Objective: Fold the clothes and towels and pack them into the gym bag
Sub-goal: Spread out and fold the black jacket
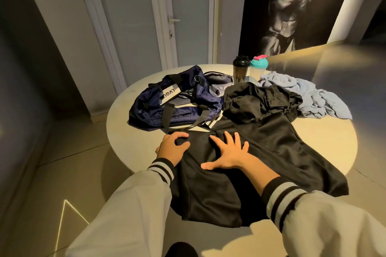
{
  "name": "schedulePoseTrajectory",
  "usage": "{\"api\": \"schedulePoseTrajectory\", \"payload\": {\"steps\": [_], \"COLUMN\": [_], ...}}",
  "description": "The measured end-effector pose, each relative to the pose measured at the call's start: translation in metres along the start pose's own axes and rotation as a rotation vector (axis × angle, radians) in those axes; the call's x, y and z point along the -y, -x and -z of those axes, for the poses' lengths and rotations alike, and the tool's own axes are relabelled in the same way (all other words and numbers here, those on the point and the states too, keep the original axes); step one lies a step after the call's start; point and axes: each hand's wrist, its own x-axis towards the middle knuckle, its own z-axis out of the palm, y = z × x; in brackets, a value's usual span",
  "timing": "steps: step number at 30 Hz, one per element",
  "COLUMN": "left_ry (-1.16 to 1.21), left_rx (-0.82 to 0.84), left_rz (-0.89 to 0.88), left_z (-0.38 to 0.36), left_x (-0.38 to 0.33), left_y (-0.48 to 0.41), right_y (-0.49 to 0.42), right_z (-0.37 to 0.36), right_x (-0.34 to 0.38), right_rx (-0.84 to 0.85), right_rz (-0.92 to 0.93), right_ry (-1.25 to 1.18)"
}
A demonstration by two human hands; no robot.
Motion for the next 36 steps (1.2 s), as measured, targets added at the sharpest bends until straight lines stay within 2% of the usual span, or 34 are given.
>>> {"api": "schedulePoseTrajectory", "payload": {"steps": [3, 4, 11, 15, 17, 21, 25, 29, 31, 33, 35, 36], "left_ry": [0.024, 0.007, -0.058, -0.08, -0.103, -0.169, -0.238, -0.112, -0.179, -0.31, -0.401, -0.435], "left_rx": [0.008, 0.027, 0.004, -0.052, -0.099, -0.087, -0.076, -0.117, -0.203, -0.264, -0.143, -0.039], "left_rz": [-0.037, -0.035, 0.074, 0.164, 0.156, 0.115, 0.103, 0.087, 0.102, -0.033, -0.251, -0.284], "left_z": [0.0, -0.001, 0.0, -0.001, 0.0, 0.003, 0.011, 0.018, 0.021, 0.021, 0.013, 0.007], "left_x": [0.005, 0.007, 0.009, 0.004, 0.002, 0.006, 0.015, 0.022, 0.018, 0.01, 0.002, -0.002], "left_y": [-0.001, -0.002, -0.005, -0.003, 0.0, 0.003, 0.003, 0.009, 0.016, 0.024, 0.028, 0.031], "right_y": [-0.001, -0.002, -0.007, 0.001, 0.004, 0.006, 0.005, 0.01, 0.014, 0.016, 0.016, 0.015], "right_z": [-0.012, -0.017, -0.029, -0.027, -0.027, -0.033, -0.031, -0.029, -0.033, -0.038, -0.04, -0.039], "right_x": [0.015, 0.018, 0.015, 0.014, 0.011, 0.002, 0.002, 0.008, 0.012, 0.015, 0.017, 0.018], "right_rx": [-0.256, -0.283, -0.199, -0.327, -0.37, -0.256, -0.247, -0.279, -0.296, -0.263, -0.23, -0.227], "right_rz": [0.155, 0.177, 0.081, 0.098, 0.067, -0.041, -0.069, 0.028, 0.111, 0.108, 0.079, 0.077], "right_ry": [-0.032, -0.014, 0.025, 0.027, 0.065, 0.04, 0.04, 0.07, 0.087, 0.085, 0.079, 0.073]}}
